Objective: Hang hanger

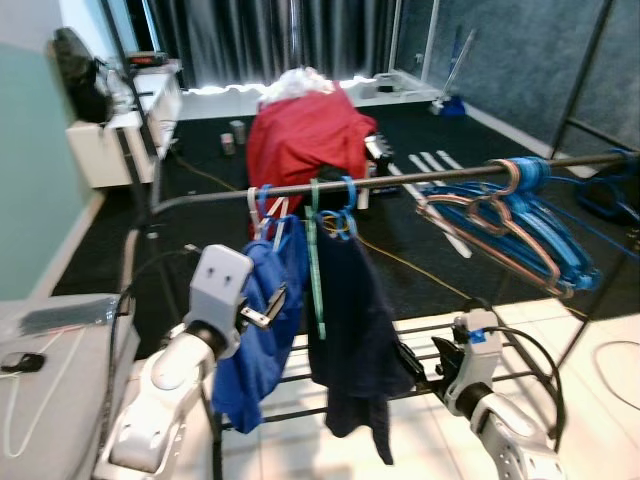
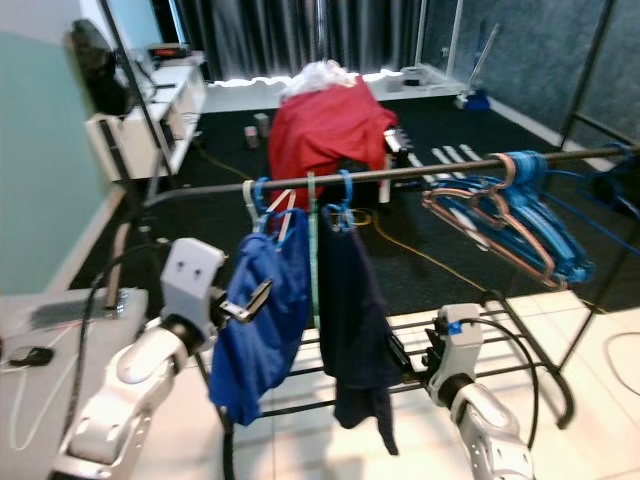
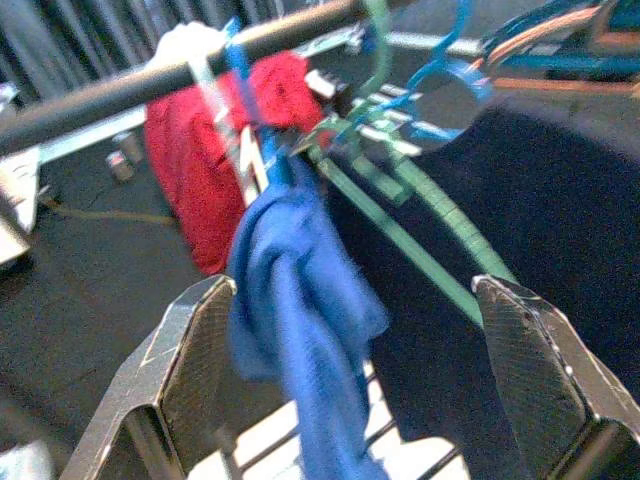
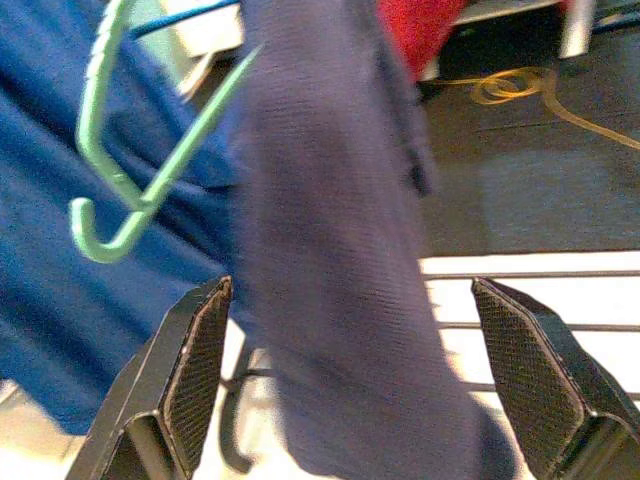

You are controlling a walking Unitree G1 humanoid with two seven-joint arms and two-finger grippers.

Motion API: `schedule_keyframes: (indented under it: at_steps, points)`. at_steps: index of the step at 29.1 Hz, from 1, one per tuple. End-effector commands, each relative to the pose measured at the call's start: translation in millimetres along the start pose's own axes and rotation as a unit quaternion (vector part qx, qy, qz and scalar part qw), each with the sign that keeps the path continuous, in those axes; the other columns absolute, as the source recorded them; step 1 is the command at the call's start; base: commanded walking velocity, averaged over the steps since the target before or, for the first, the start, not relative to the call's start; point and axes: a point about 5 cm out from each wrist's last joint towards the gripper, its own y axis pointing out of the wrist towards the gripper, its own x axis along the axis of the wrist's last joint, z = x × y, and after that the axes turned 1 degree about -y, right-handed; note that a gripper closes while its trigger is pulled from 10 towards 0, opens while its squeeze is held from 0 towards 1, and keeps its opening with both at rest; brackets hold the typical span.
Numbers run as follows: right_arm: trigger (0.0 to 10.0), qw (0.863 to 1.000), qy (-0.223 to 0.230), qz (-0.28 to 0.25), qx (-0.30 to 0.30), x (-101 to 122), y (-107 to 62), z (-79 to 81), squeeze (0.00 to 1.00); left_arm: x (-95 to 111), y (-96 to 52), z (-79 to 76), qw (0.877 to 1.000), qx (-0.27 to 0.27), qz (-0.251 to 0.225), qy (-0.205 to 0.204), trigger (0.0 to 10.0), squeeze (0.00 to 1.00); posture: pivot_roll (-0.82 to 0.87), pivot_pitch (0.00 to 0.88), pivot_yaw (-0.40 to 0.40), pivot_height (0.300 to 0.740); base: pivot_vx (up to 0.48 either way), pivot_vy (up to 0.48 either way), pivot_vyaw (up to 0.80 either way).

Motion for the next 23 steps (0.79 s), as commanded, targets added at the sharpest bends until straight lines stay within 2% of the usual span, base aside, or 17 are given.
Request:
schedule_keyframes:
  at_steps: [1, 8, 9, 17, 18, 19, 23]
  points:
    - [10.0, 1.000, -0.009, -0.002, 0.005, 2, 1.7, 2.1, 0.00, -2, 2.6, -0.5, 1.000, 0.002, 0.001, 0.009, 10.0, 0.00, -0.10, 0.000, 0.018, 0.740, 0.000, 0.000, 0.80]
    - [10.0, 1.000, 0.002, -0.004, 0.001, 3, 2.1, 1.3, 0.00, -8, 16.8, -8.7, 0.999, -0.006, 0.012, 0.033, 10.0, 0.00, -0.10, 0.000, 0.024, 0.740, 0.000, 0.000, 0.00]
    - [10.0, 1.000, 0.003, -0.004, 0.000, 3, 2.4, 1.5, 0.00, -10, 28.6, -16.1, 0.999, -0.001, 0.017, 0.032, 10.0, 0.00, -0.10, 0.000, 0.026, 0.740, 0.000, 0.000, 0.00]
    - [10.0, 1.000, 0.004, -0.004, 0.000, 2, 2.6, 2.2, 0.00, -19, 37.6, -27.1, 0.999, 0.001, 0.033, 0.023, 10.0, 0.00, -0.11, 0.000, 0.031, 0.740, 0.000, 0.000, 0.00]
    - [10.0, 1.000, 0.005, -0.005, 0.000, 2, 2.9, 3.0, 0.00, -28, 41.2, -24.1, 0.997, 0.042, 0.058, 0.023, 10.0, 0.00, -0.11, 0.000, 0.036, 0.740, 0.000, 0.000, 0.00]
    - [10.0, 1.000, 0.005, -0.005, 0.000, 2, 2.9, 3.2, 0.00, -31, 42.5, -22.1, 0.996, 0.058, 0.067, 0.020, 10.0, 0.00, -0.11, 0.000, 0.036, 0.740, 0.000, 0.000, 0.00]
    - [10.0, 1.000, 0.006, -0.006, 0.000, 1, 3.1, 3.8, 0.00, -35, 44.5, -19.4, 0.994, 0.074, 0.072, 0.019, 10.0, 0.00, -0.12, 0.000, 0.041, 0.740, 0.000, 0.000, 0.00]
